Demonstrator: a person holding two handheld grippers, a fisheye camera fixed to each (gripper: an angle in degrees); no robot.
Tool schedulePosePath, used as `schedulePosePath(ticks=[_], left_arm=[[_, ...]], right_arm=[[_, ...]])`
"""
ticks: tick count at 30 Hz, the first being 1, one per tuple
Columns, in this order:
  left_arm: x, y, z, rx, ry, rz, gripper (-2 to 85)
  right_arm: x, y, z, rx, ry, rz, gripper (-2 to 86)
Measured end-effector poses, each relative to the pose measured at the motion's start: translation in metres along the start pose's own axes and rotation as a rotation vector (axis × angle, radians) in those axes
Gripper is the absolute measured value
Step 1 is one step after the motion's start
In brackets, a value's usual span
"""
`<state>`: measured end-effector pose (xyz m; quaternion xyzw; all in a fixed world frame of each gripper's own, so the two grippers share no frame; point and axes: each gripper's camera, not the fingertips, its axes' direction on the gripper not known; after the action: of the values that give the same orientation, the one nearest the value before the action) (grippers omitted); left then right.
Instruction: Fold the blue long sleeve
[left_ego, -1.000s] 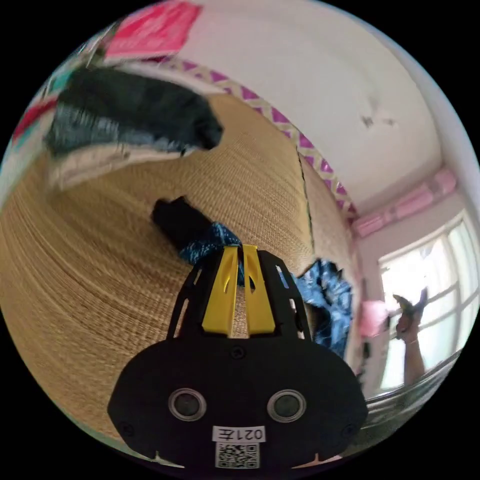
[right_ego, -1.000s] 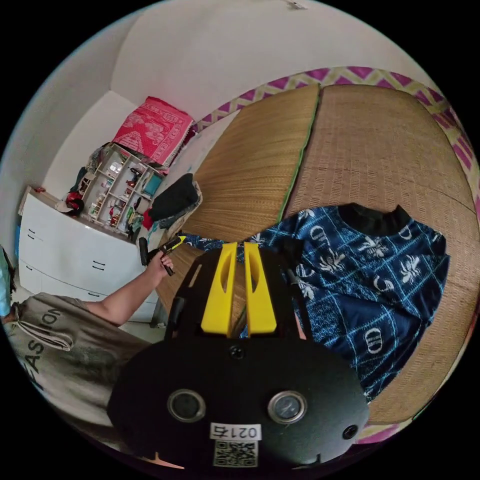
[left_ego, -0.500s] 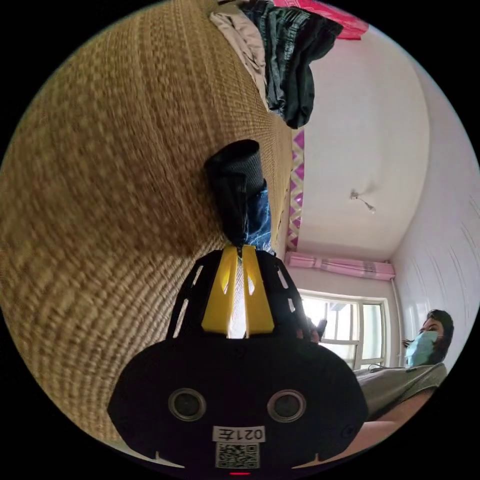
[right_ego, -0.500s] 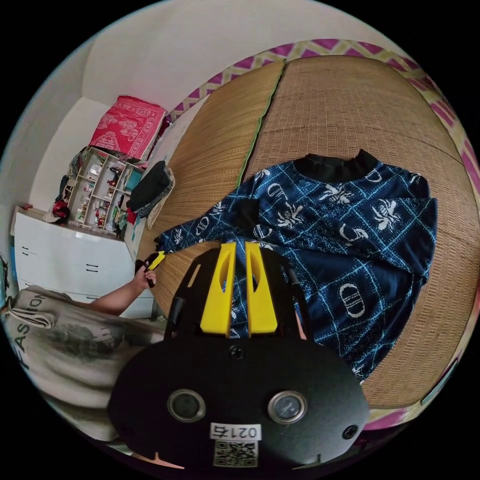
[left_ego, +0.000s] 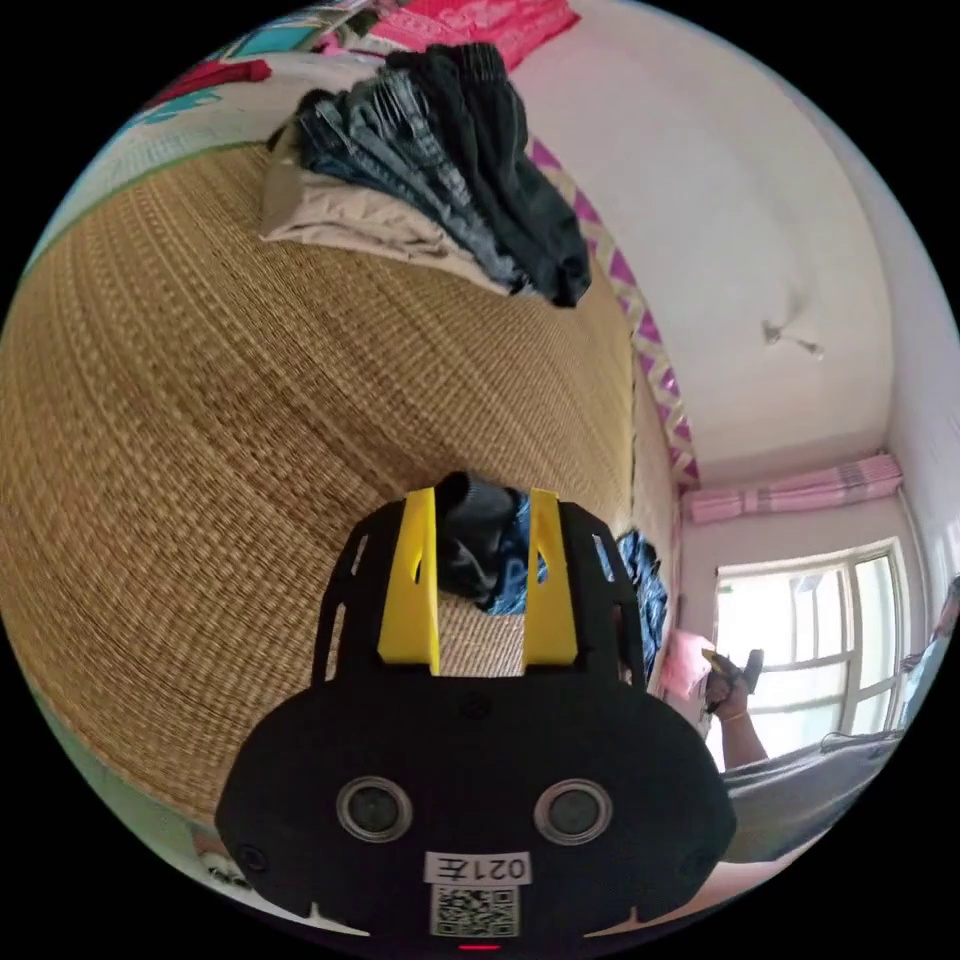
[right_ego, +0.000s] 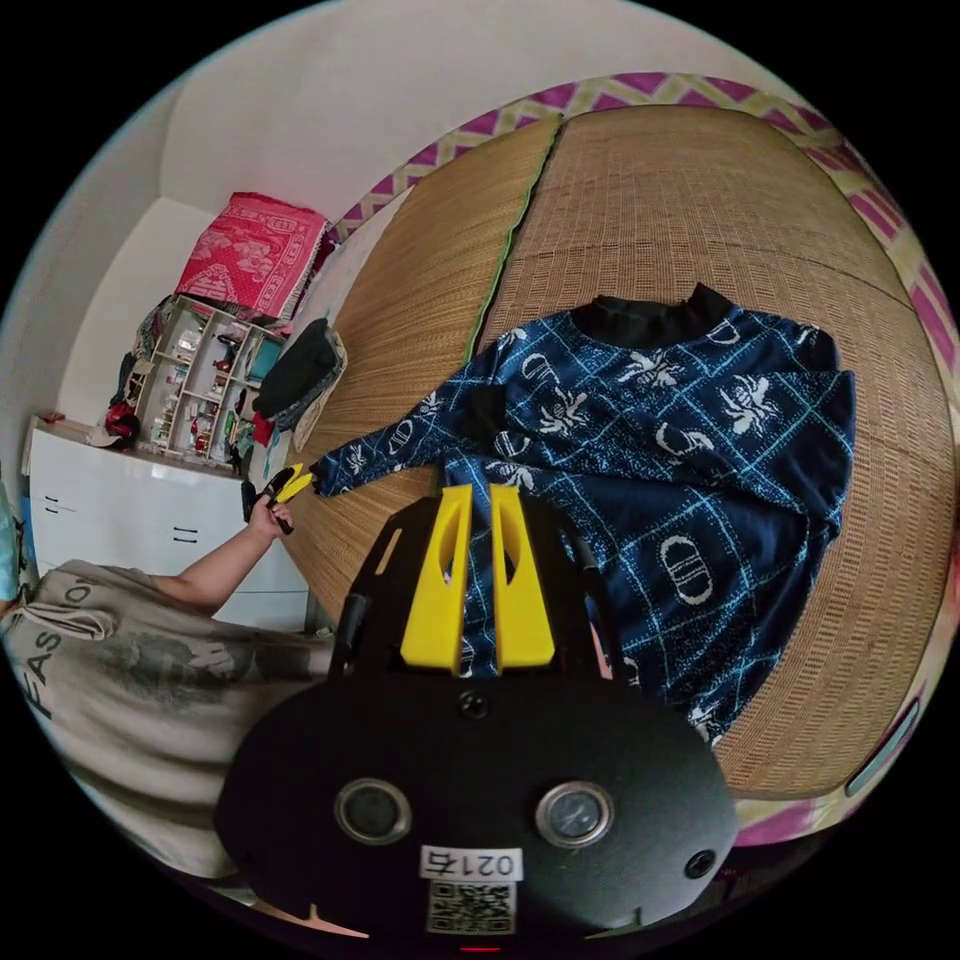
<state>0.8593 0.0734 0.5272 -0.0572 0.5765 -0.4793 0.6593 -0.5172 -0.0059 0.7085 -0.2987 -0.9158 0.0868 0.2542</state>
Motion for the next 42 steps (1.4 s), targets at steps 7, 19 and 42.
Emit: schedulePosePath(ticks=[7, 19, 42], left_arm=[[0.000, -0.030, 0.058, -0.185, 0.054, 0.091, 1.3], [-0.037, -0.057, 0.074, -0.291, 0.094, 0.026, -0.9], [-0.005, -0.051, 0.032, -0.192, 0.259, 0.123, -0.9]], right_arm=[[0.000, 0.014, -0.002, -0.017, 0.013, 0.039, 1.6], [0.001, 0.026, 0.015, -0.025, 0.006, 0.068, 1.7], [-0.083, -0.049, 0.224, -0.216, 0.517, -0.552, 1.2]])
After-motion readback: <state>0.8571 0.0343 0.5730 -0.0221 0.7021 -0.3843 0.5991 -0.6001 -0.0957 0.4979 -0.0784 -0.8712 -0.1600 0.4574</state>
